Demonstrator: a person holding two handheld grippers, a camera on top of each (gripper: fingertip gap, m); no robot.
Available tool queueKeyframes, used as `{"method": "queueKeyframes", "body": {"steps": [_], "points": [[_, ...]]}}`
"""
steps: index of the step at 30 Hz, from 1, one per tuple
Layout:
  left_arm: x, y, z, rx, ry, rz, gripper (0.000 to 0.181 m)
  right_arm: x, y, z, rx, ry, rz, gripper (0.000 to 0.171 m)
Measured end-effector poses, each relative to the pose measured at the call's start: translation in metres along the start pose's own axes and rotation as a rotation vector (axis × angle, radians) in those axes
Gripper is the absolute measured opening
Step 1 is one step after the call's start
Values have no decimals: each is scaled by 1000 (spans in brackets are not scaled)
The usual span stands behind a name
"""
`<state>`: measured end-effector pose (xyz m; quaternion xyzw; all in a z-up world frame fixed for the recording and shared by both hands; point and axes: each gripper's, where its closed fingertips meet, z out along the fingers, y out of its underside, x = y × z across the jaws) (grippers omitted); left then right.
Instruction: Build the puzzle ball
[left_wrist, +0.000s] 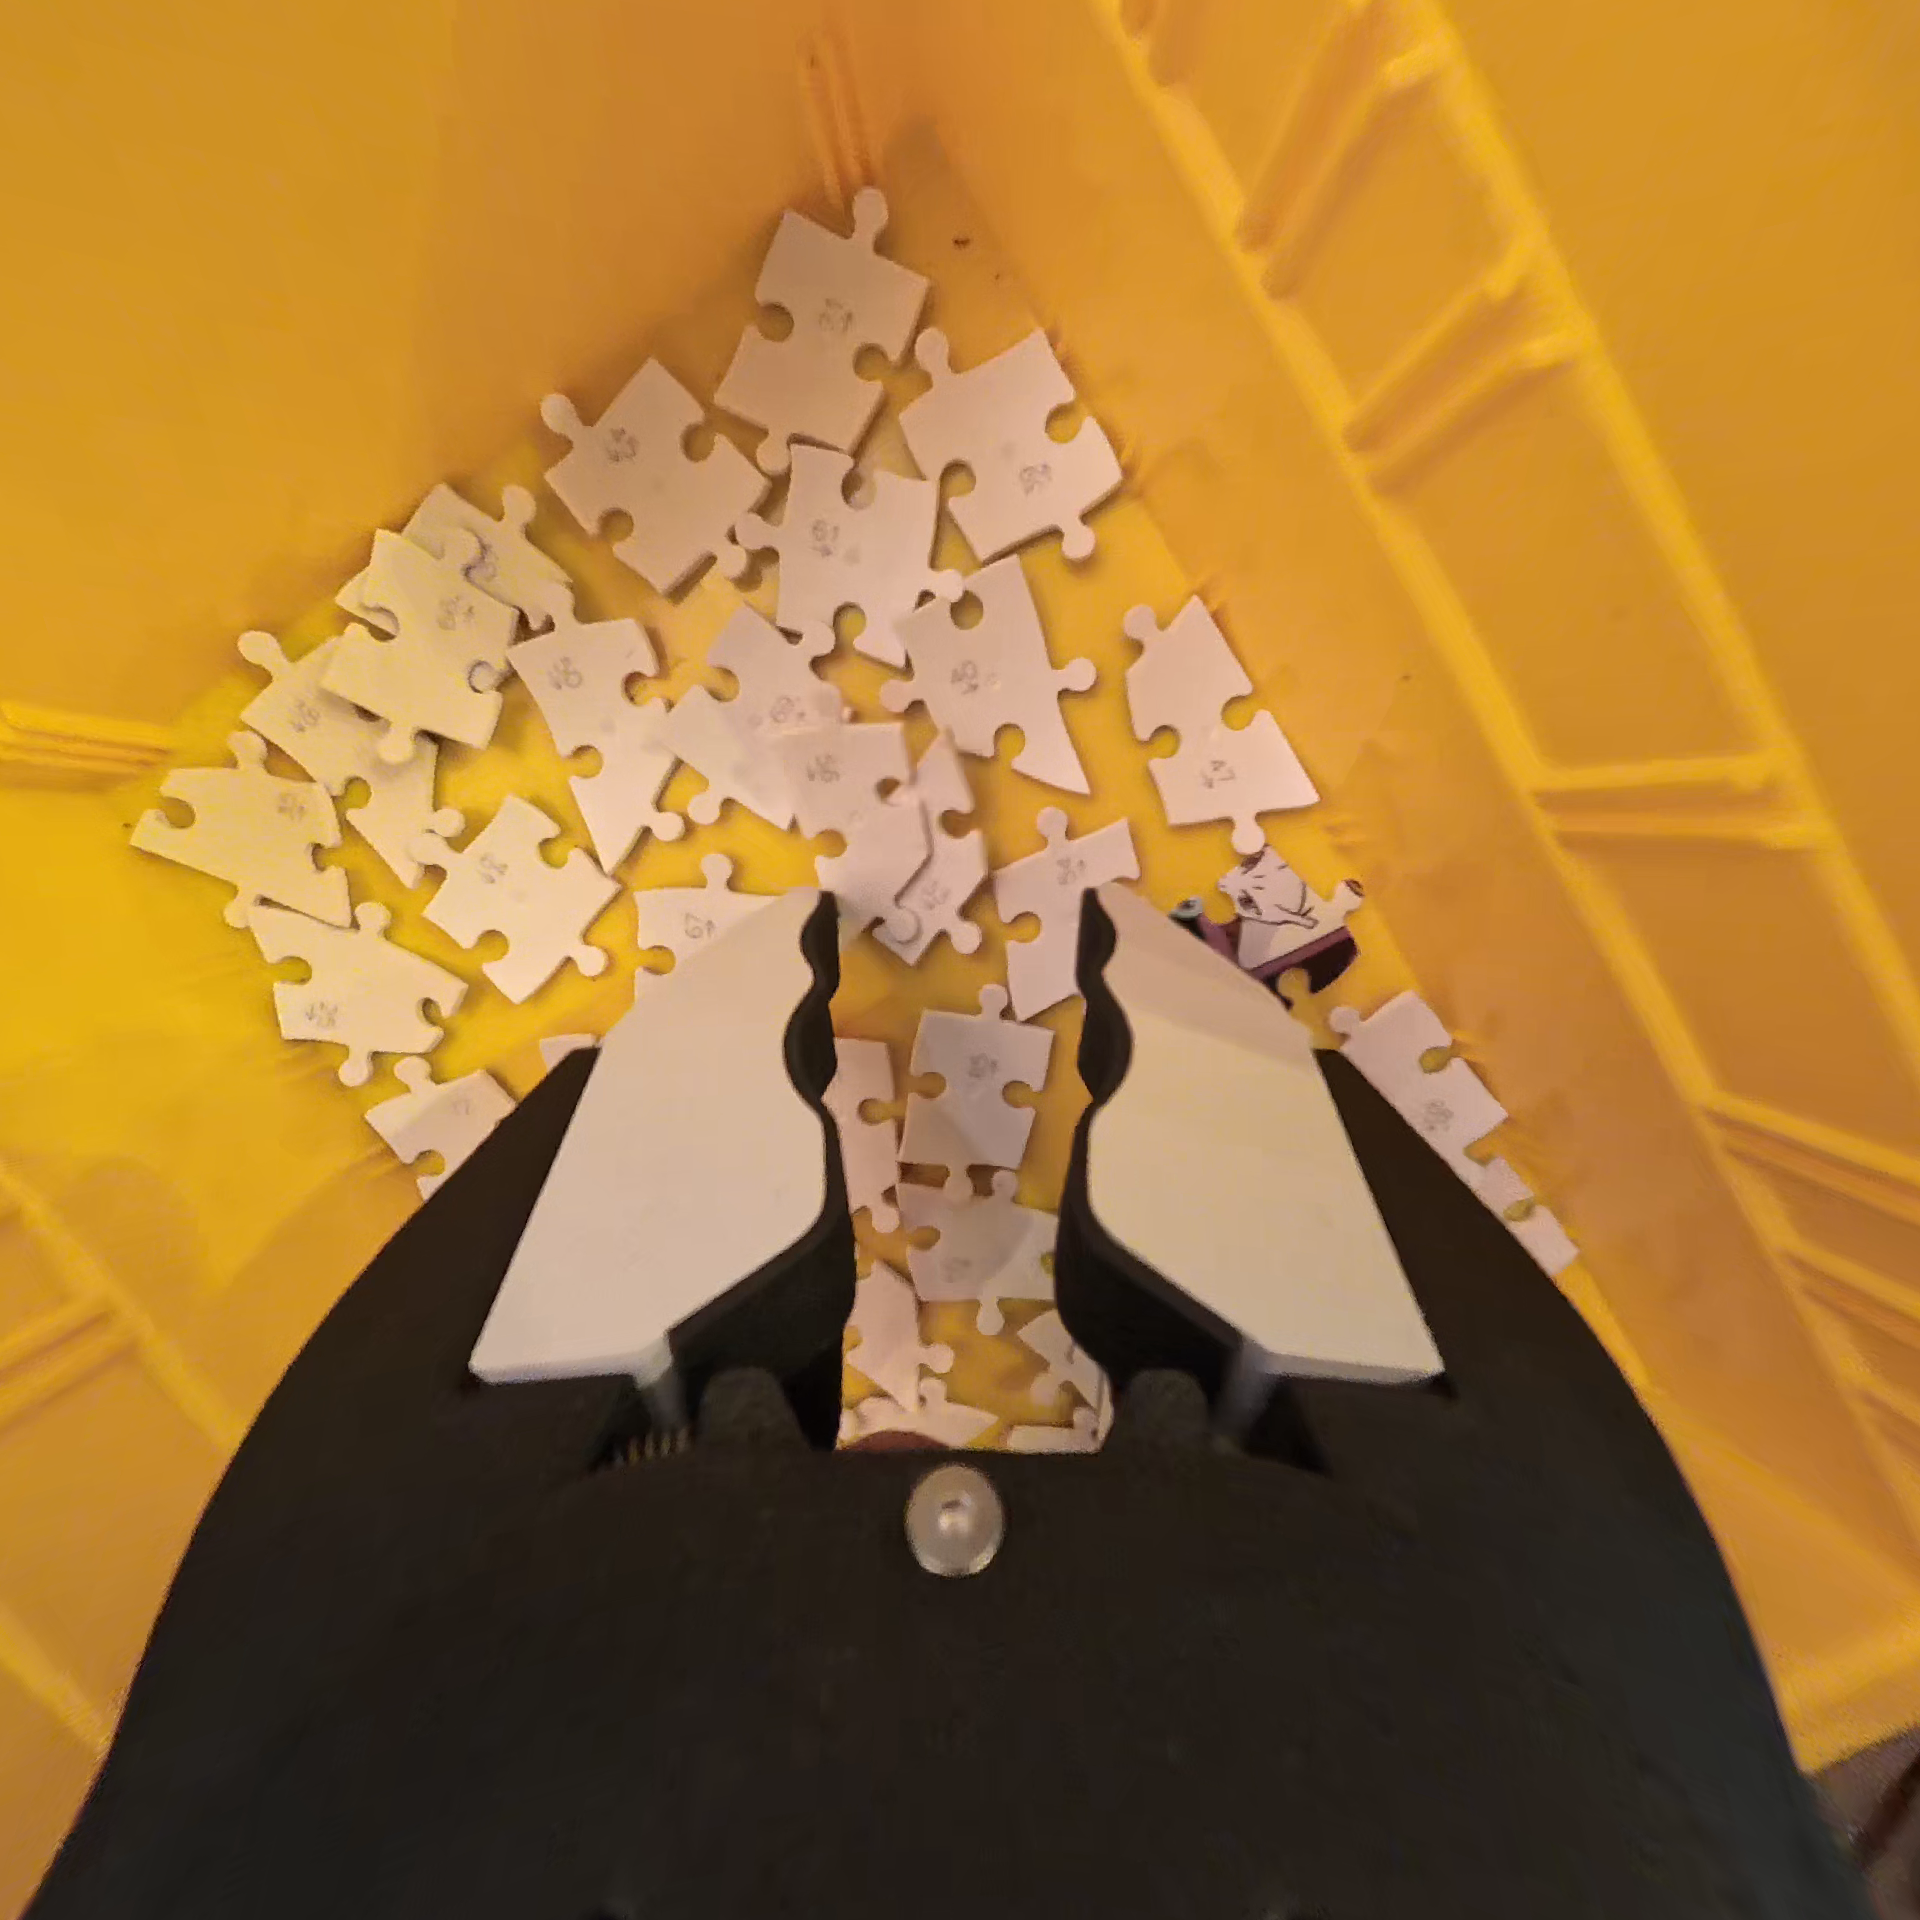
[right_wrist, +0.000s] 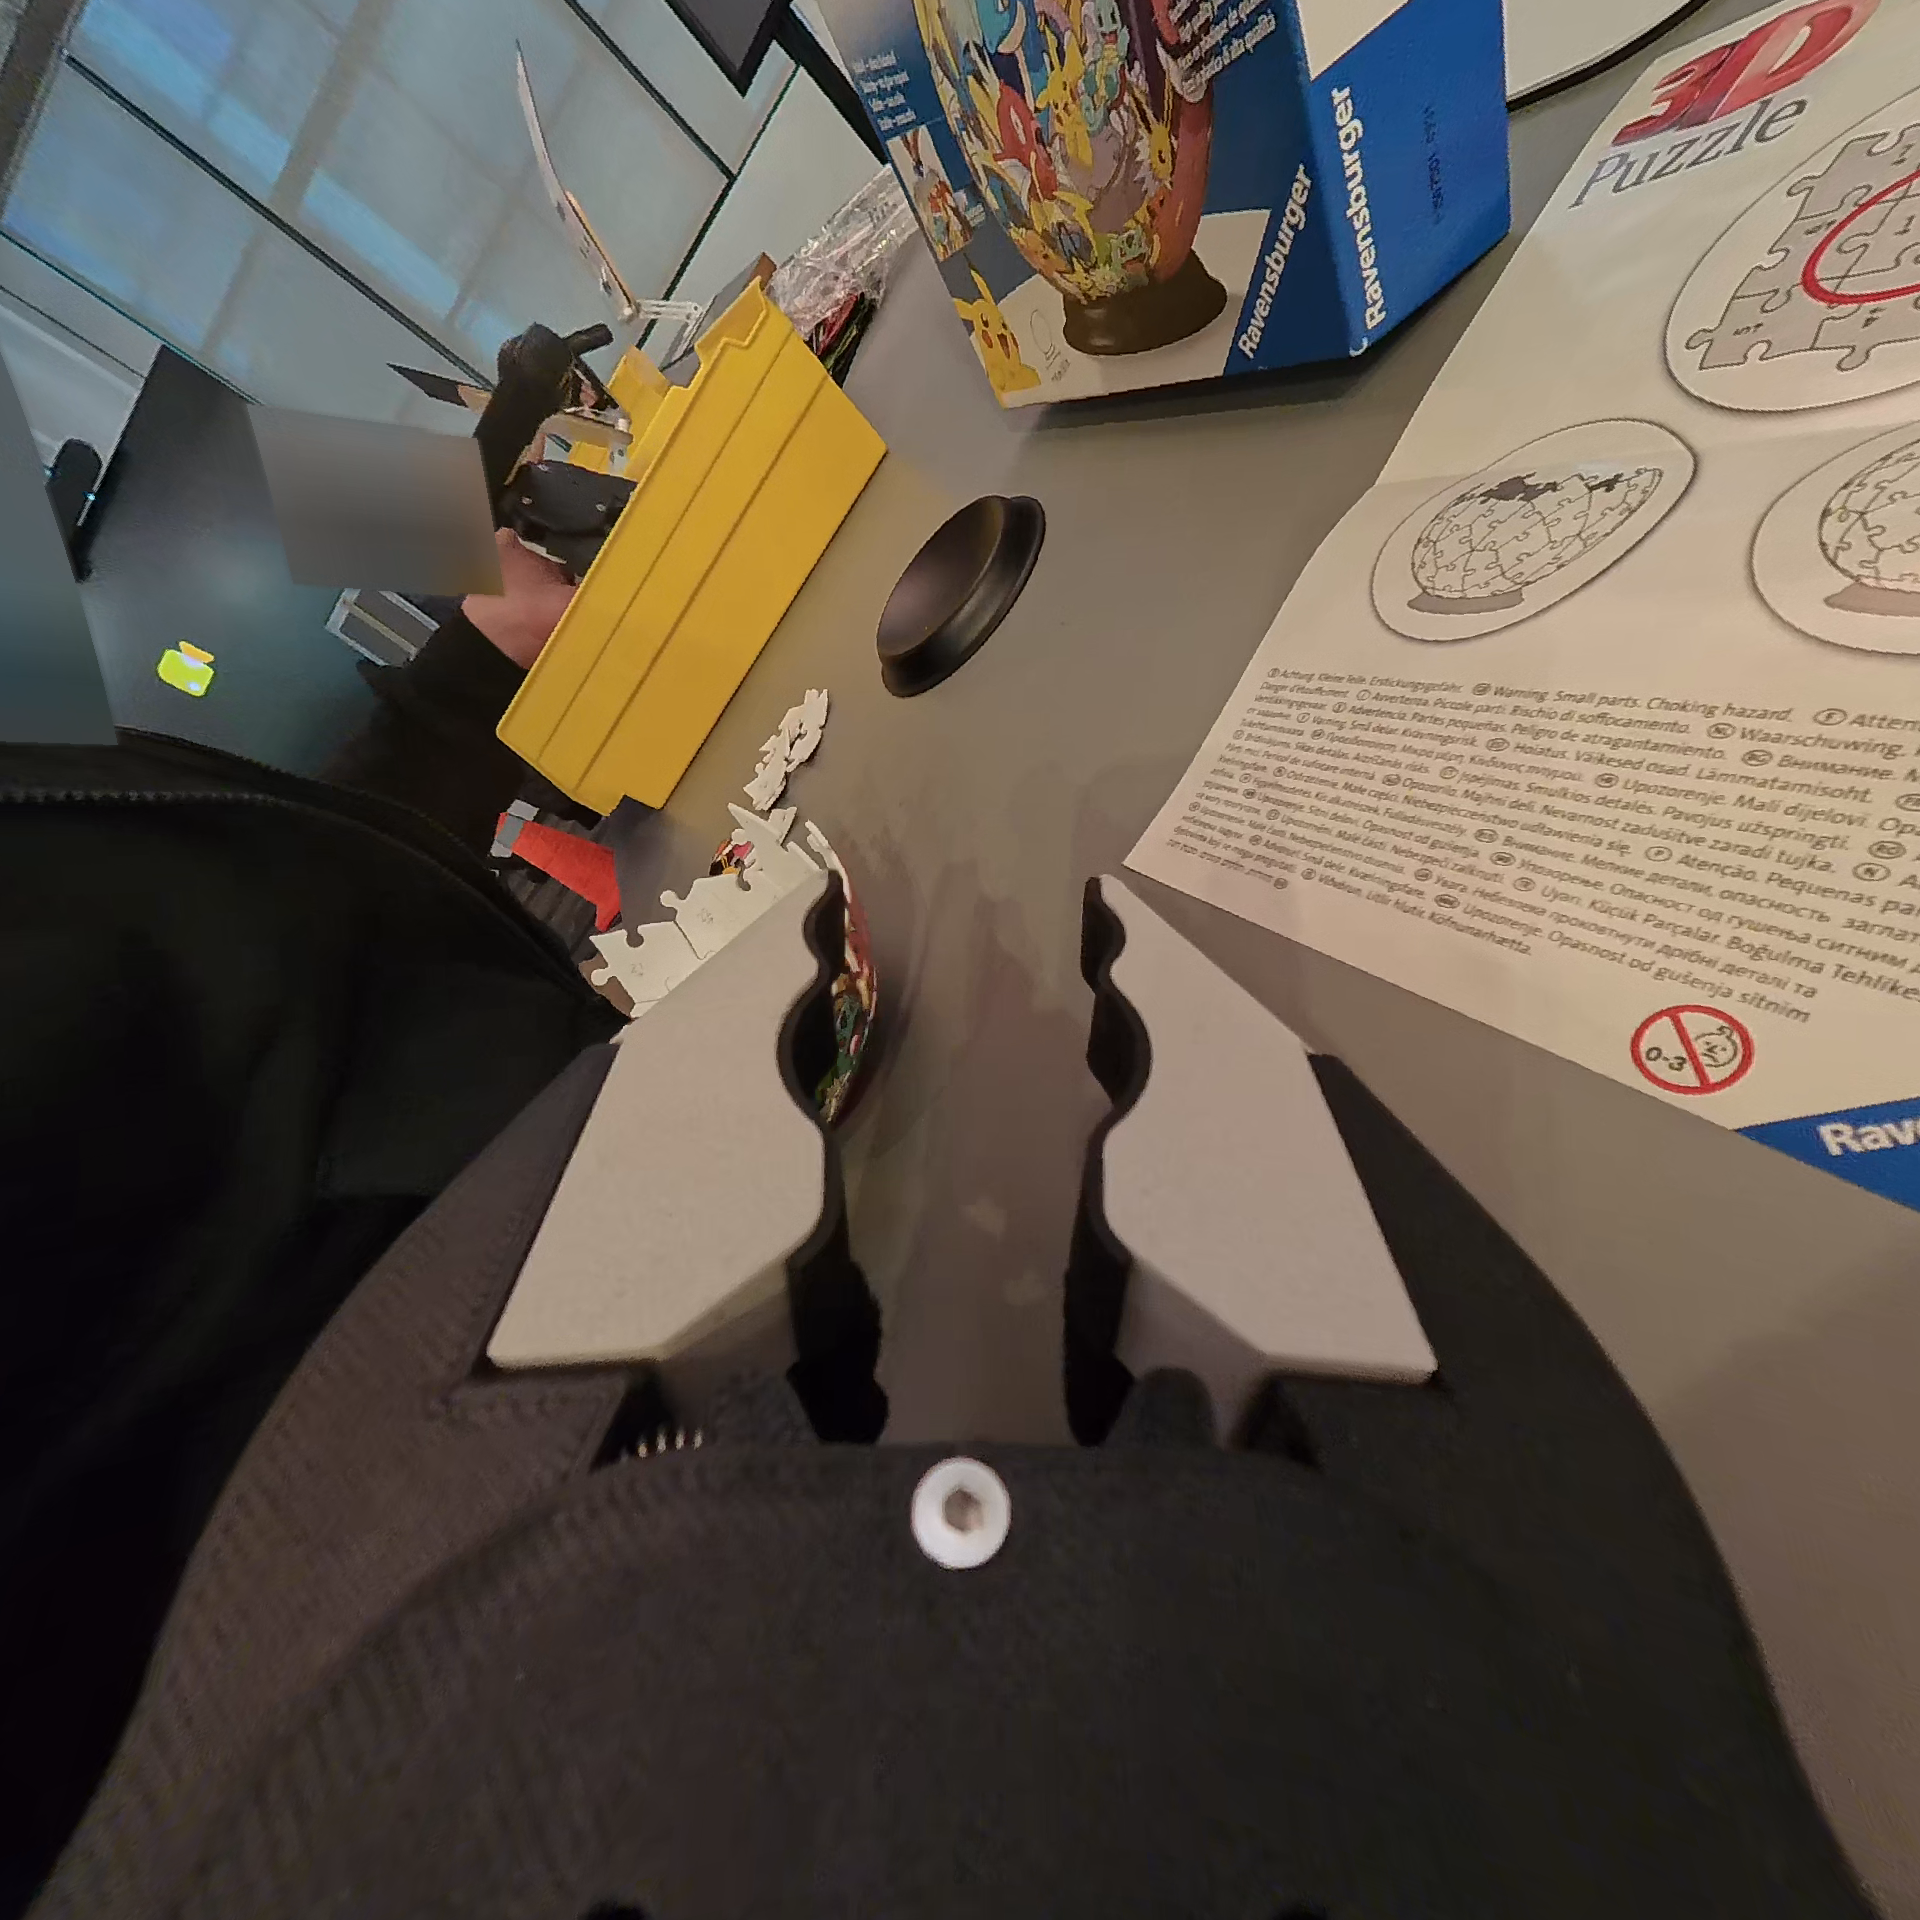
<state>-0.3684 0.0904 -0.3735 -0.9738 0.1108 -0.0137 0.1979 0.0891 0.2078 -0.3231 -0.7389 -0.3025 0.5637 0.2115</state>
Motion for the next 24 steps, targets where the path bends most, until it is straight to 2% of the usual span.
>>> {"method": "queueKeyframes", "body": {"steps": [2,4,8,12,13,17,20,24], "points": [[1,5,-2,-16,15,17,32,1,0,0,2,6,4,45],[2,15,-5,-53,41,-8,30,3,-1,0,3,11,8,44],[-8,33,-15,-116,-3,-35,37,5,-1,0,3,22,12,44],[-4,23,-22,-87,15,2,56,6,-1,1,-1,29,14,44],[-4,16,-23,-63,13,32,56,6,-1,1,-1,29,15,44],[-5,0,-14,-58,-2,99,47,6,-1,0,1,28,15,44],[-10,3,-1,-130,-24,125,41,5,-1,0,3,25,13,44],[-9,0,3,-135,-5,99,24,4,-2,0,6,18,13,44]]}}
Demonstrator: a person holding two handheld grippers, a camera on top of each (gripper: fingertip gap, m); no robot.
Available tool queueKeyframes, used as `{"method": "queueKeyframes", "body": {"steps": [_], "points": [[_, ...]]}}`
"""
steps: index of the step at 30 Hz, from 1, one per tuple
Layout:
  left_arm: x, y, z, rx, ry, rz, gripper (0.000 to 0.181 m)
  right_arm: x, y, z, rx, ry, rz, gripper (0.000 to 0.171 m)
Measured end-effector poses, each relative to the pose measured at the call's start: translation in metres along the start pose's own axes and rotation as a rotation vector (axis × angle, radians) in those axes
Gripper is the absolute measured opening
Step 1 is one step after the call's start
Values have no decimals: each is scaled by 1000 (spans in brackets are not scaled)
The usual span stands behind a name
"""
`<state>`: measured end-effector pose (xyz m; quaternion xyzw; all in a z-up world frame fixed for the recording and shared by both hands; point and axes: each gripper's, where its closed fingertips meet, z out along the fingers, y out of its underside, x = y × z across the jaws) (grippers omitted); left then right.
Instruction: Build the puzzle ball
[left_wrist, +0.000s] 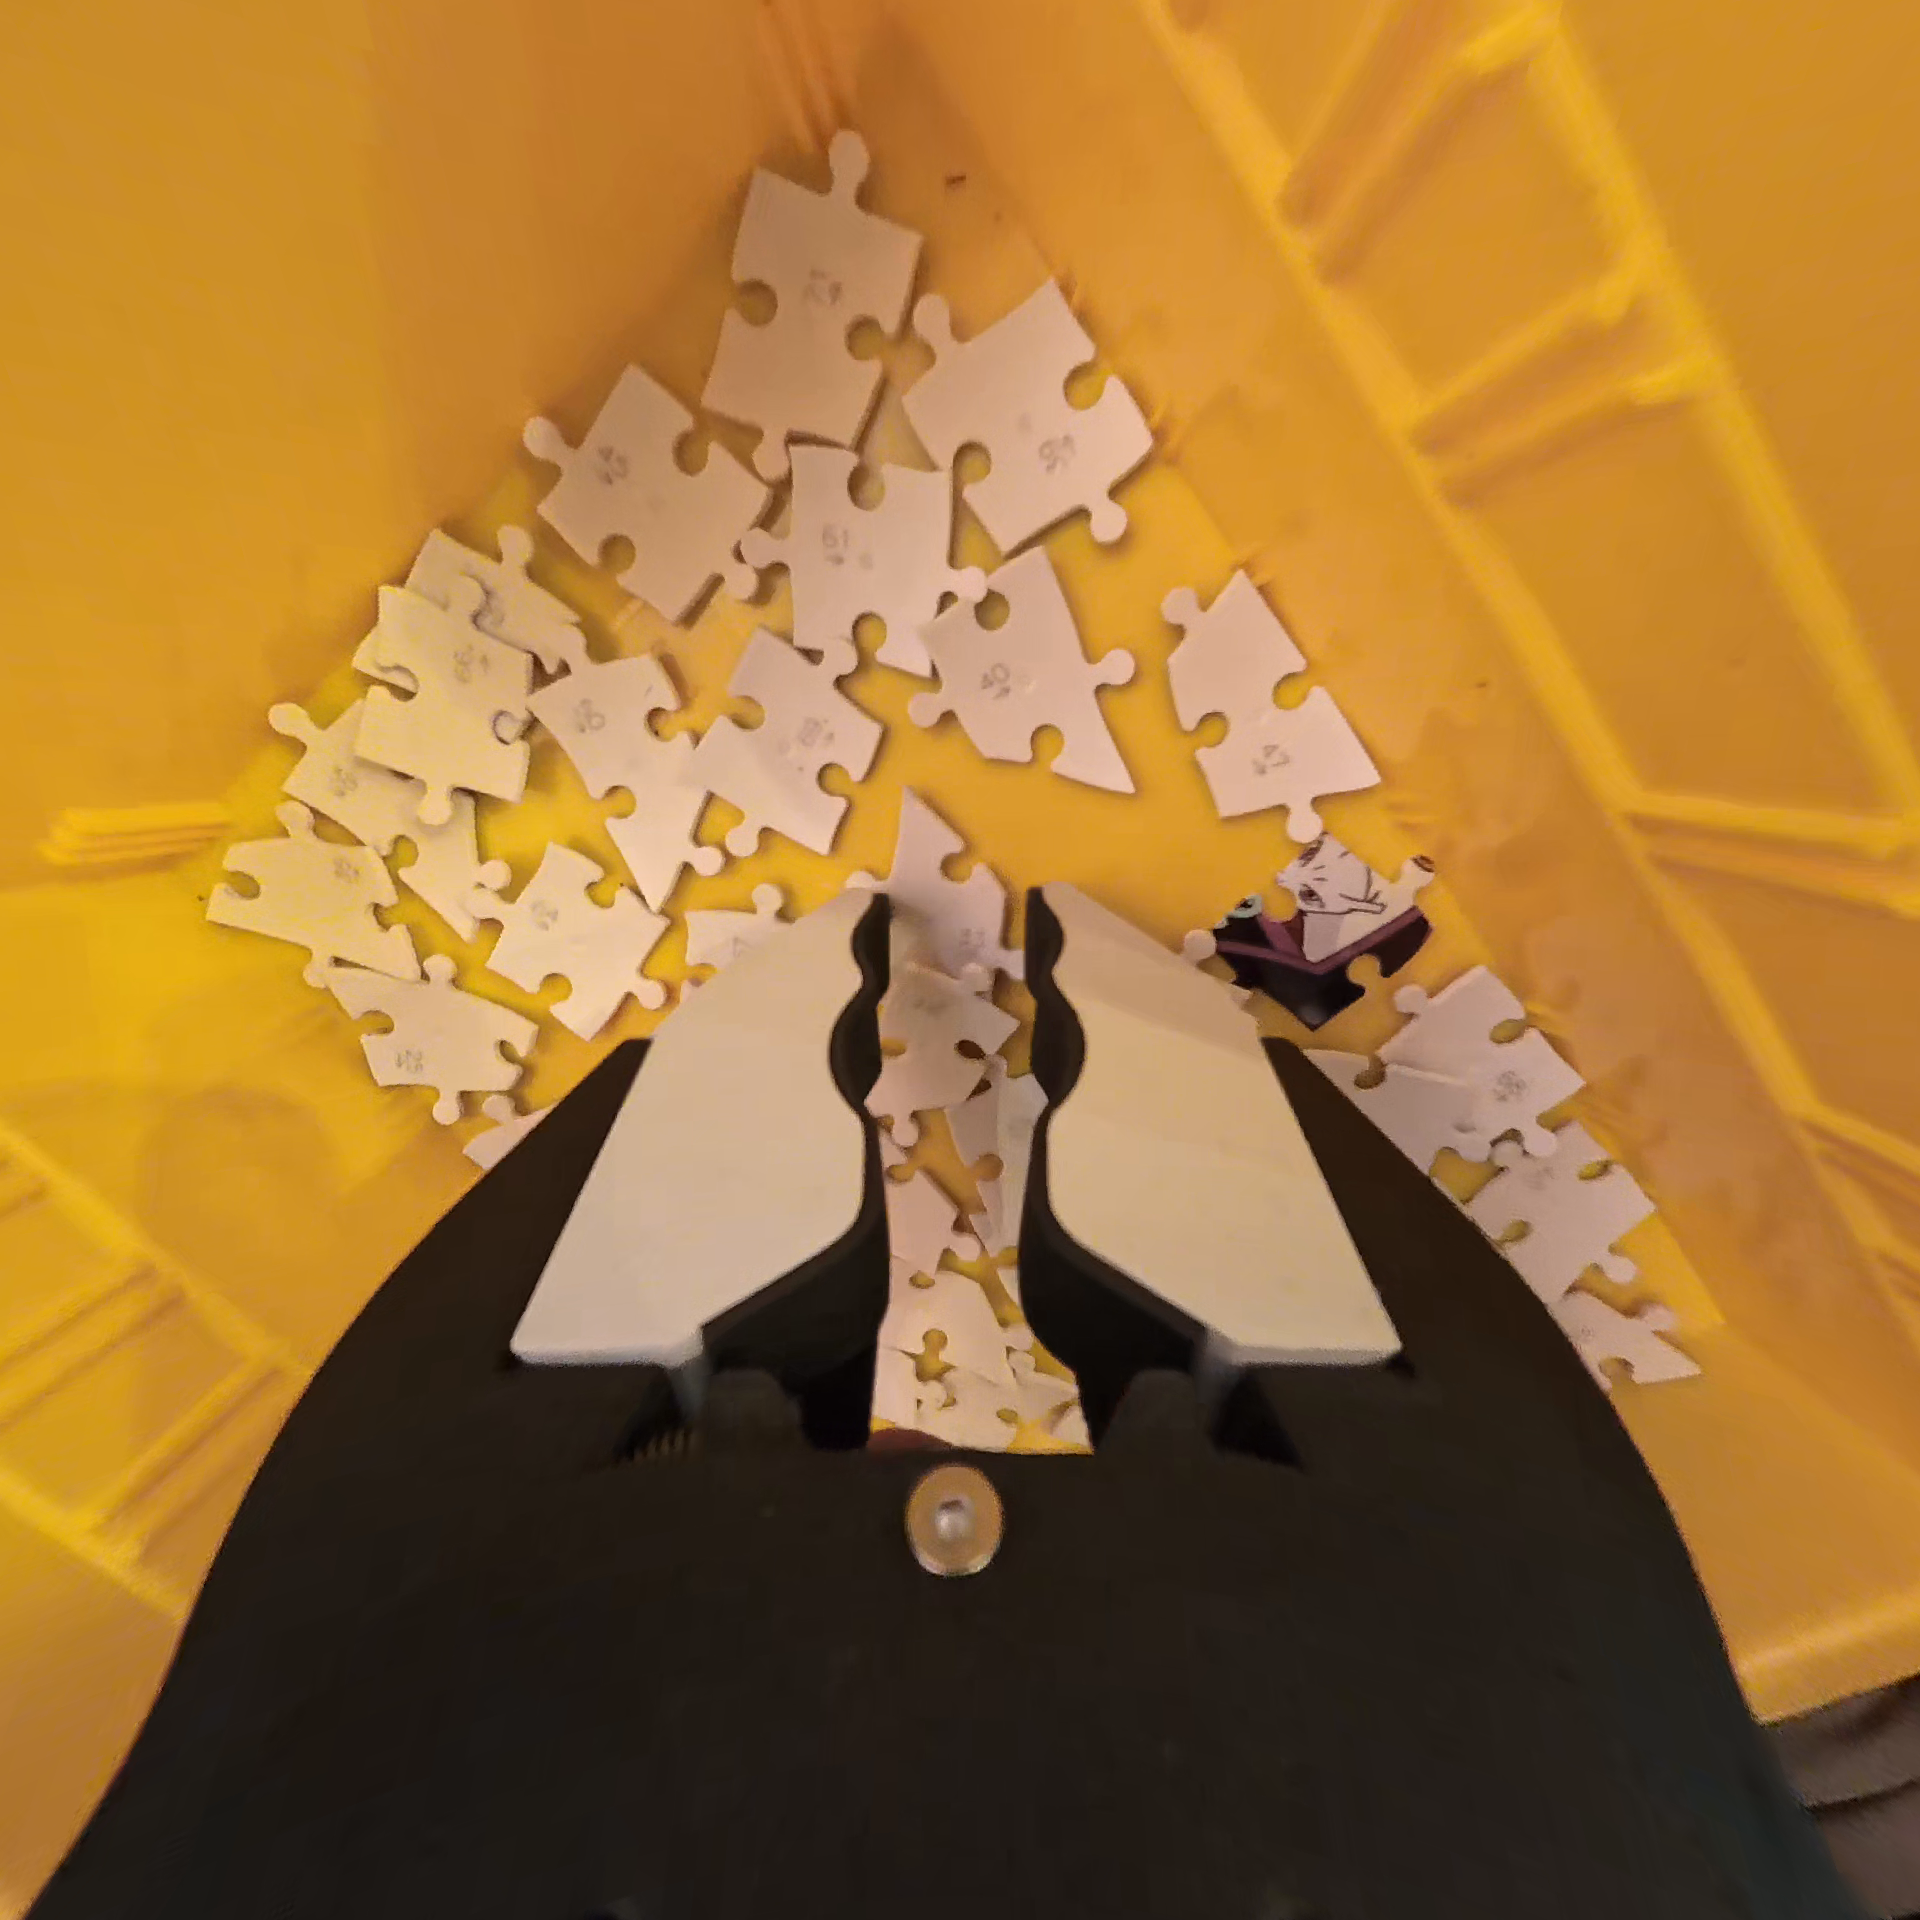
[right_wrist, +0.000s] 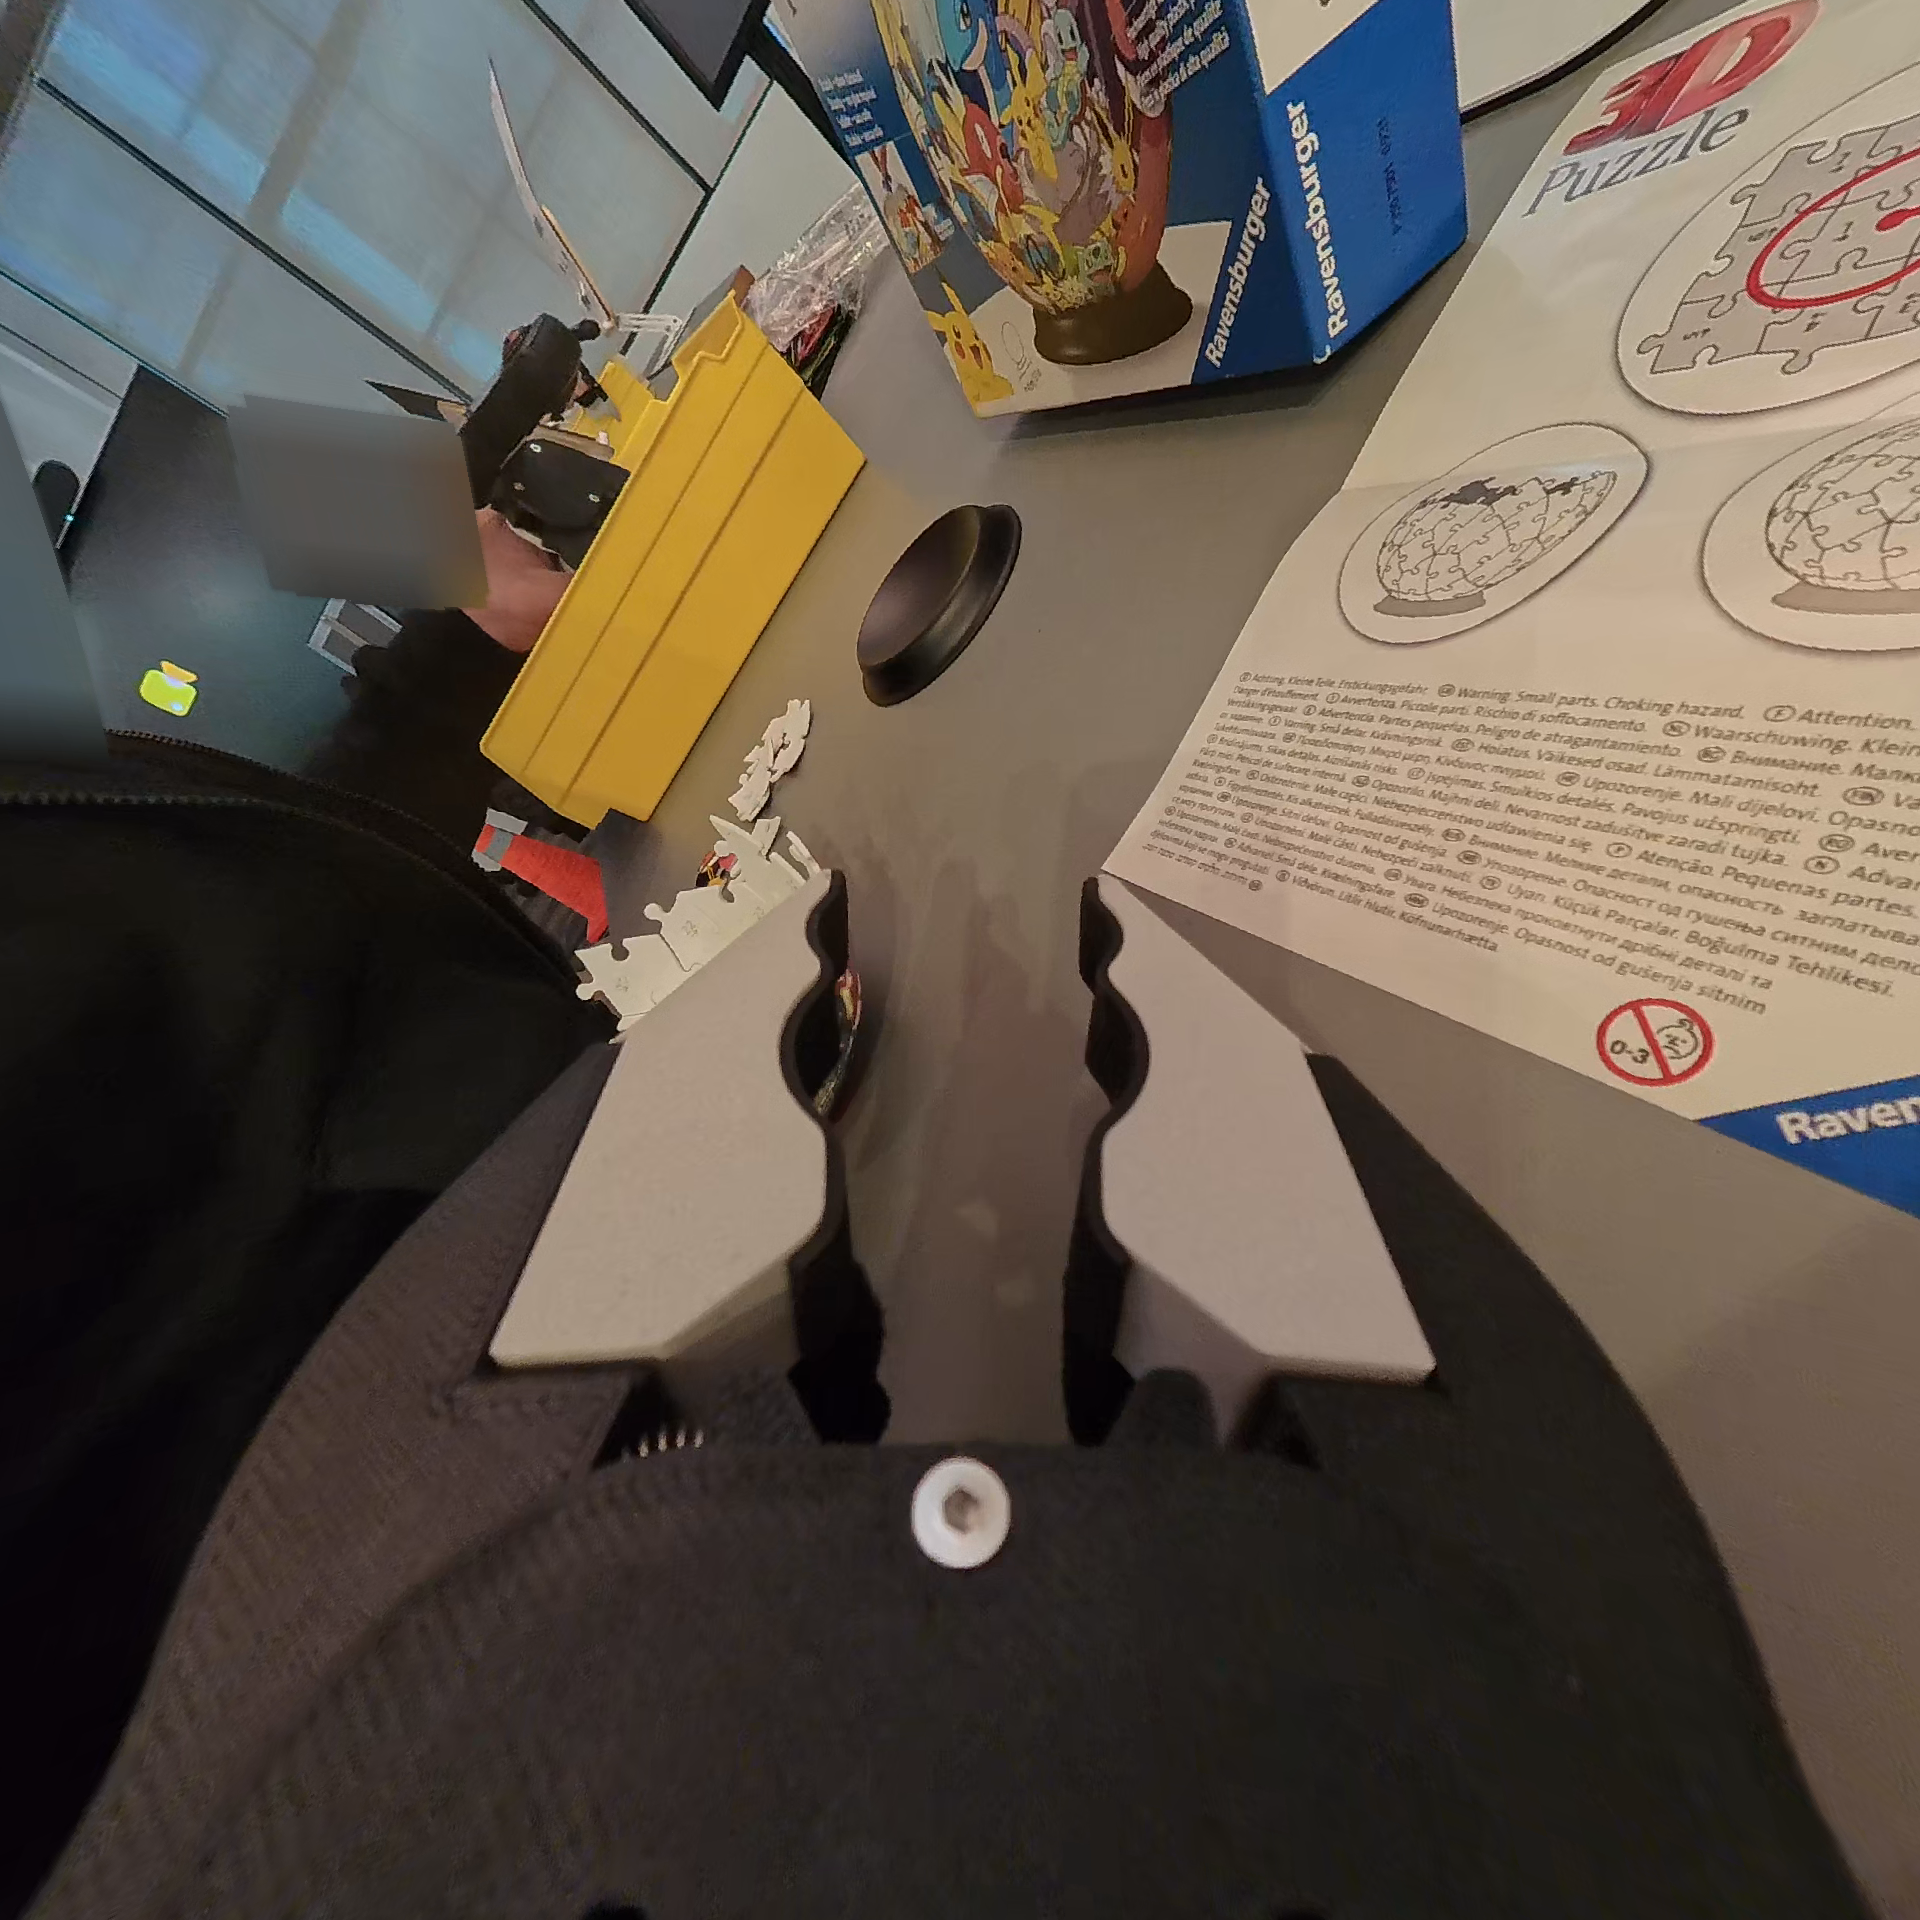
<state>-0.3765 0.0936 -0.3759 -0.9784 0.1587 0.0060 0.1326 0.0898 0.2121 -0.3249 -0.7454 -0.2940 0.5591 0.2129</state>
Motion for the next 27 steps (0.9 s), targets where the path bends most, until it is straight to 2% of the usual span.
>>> {"method": "queueKeyframes", "body": {"steps": [7,8,9,15,23,27], "points": [[-3,0,0,6,-2,3,19,-1,0,-1,2,-7,-7,44],[-1,-4,-5,43,13,-6,7,-1,0,-1,3,-7,-8,44],[-3,-6,-8,58,14,-17,5,-1,-1,-1,3,-7,-8,43],[-8,1,-13,64,-6,-8,4,-2,0,-1,3,-10,-10,44],[-19,-3,-36,189,22,-92,2,-2,0,-1,2,-11,-11,44],[-9,-12,-56,278,79,-102,2,-2,0,0,0,-10,-13,44]]}}
